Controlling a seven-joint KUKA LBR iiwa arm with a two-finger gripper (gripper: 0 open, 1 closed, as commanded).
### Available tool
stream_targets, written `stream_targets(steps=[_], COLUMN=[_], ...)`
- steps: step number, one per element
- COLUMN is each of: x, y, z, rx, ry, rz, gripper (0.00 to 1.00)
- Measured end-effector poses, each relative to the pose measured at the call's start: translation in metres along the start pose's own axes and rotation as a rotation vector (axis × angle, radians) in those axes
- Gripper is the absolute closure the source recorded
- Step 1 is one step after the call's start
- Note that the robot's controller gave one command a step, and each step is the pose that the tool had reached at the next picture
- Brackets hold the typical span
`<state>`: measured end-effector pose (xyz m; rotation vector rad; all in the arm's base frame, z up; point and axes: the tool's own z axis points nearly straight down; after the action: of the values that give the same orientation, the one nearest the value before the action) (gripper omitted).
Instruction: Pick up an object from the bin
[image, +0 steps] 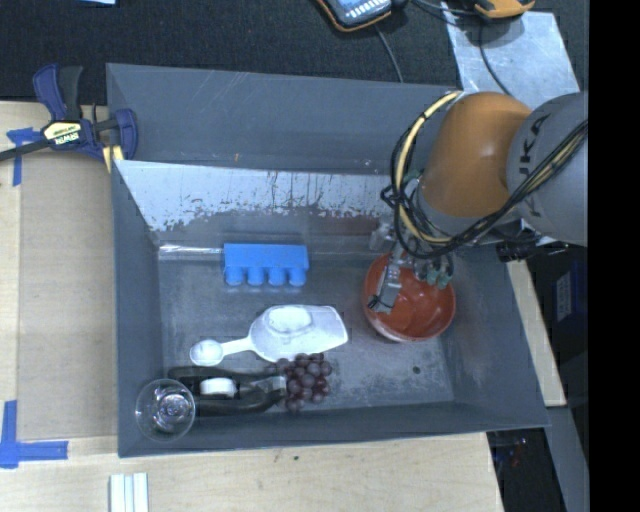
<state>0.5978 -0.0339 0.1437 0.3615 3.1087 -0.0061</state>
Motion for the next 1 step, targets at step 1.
stream_targets(steps=[1], x=[-0.0133], y=[-0.0212], z=[0.037], rx=[-0.002], ry=[-0.01], rz=[-0.056], gripper=[1.0])
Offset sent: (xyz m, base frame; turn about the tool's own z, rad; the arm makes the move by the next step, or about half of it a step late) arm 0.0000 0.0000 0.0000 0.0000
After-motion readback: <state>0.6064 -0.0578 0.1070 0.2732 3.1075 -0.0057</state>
